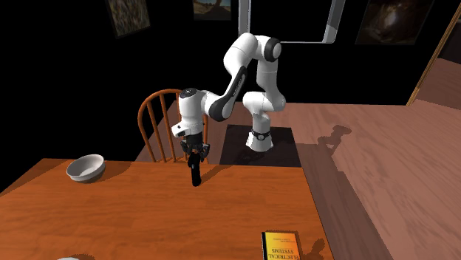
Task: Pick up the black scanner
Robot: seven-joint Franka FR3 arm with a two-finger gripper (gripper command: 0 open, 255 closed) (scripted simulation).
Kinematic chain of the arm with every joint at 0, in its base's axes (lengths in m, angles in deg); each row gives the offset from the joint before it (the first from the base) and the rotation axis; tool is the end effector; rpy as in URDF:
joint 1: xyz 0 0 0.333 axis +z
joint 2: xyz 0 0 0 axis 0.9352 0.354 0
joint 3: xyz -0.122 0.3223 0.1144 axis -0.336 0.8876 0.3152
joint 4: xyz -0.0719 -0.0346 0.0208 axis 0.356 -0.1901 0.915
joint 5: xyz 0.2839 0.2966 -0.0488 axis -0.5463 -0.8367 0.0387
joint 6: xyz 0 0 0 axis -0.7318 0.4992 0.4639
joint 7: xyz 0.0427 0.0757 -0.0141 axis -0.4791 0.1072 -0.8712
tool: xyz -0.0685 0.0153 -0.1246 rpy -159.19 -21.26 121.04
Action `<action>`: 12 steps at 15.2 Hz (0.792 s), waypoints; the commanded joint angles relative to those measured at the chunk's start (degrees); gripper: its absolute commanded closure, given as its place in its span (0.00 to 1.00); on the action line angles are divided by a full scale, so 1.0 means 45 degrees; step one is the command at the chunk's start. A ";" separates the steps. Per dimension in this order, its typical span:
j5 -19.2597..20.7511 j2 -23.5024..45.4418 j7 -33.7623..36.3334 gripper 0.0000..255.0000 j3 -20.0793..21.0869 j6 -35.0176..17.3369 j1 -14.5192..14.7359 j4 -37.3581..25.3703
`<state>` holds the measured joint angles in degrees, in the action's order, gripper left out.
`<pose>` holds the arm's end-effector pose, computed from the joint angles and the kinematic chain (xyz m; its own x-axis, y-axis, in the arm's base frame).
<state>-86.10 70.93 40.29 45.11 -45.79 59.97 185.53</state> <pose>0.4176 -0.3357 0.3688 0.9767 -0.2146 -0.0006 -0.2146 -0.9767 -0.0081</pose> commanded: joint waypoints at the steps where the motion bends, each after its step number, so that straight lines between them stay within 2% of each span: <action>1: -0.0006 0.0017 -0.0002 1.00 0.0001 -0.0004 0.0001 0.0007; 6: 0.0023 -0.0033 0.0017 1.00 0.0002 0.0007 0.0001 0.0041; 12: 0.0361 -0.0614 0.0273 1.00 0.0050 0.1031 0.0015 -0.0474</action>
<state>-84.74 68.64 41.31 45.27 -41.94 60.02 183.78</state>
